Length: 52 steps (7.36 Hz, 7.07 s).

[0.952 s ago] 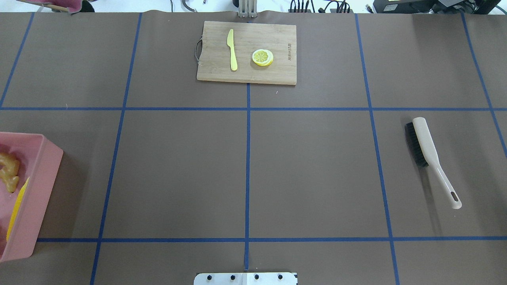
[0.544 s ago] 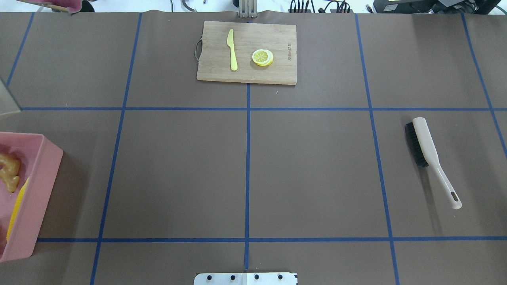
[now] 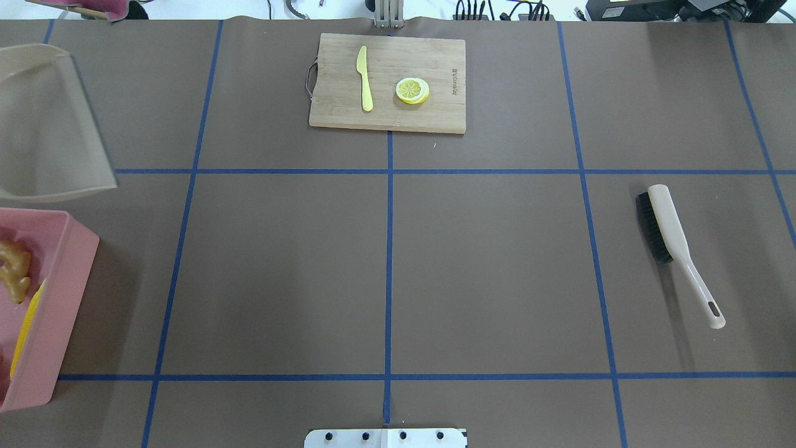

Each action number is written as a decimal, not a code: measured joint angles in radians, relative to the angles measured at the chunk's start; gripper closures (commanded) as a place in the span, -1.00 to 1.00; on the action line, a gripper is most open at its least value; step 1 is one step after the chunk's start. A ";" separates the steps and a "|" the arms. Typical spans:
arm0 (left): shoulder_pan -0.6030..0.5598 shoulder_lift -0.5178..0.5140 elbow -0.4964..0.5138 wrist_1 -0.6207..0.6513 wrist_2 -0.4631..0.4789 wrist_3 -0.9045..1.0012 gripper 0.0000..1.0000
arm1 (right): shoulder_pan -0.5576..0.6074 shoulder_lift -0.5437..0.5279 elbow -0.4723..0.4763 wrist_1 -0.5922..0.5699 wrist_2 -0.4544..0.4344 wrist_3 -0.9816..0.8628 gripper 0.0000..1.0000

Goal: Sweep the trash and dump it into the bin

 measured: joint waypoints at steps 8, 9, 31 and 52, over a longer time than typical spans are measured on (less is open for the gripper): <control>0.392 0.049 0.039 -0.414 -0.028 -0.357 1.00 | 0.000 0.001 0.003 -0.001 0.007 0.002 -1.00; 0.404 0.096 0.039 -0.470 -0.027 -0.370 1.00 | 0.000 0.001 0.002 -0.001 0.007 0.002 -1.00; 0.506 0.232 0.040 -0.579 0.112 -0.378 -0.96 | 0.000 0.001 -0.001 -0.001 0.003 0.003 -1.00; -0.382 0.223 0.431 -0.024 -0.217 -0.916 -0.97 | 0.000 0.000 -0.003 -0.001 0.001 0.009 -1.00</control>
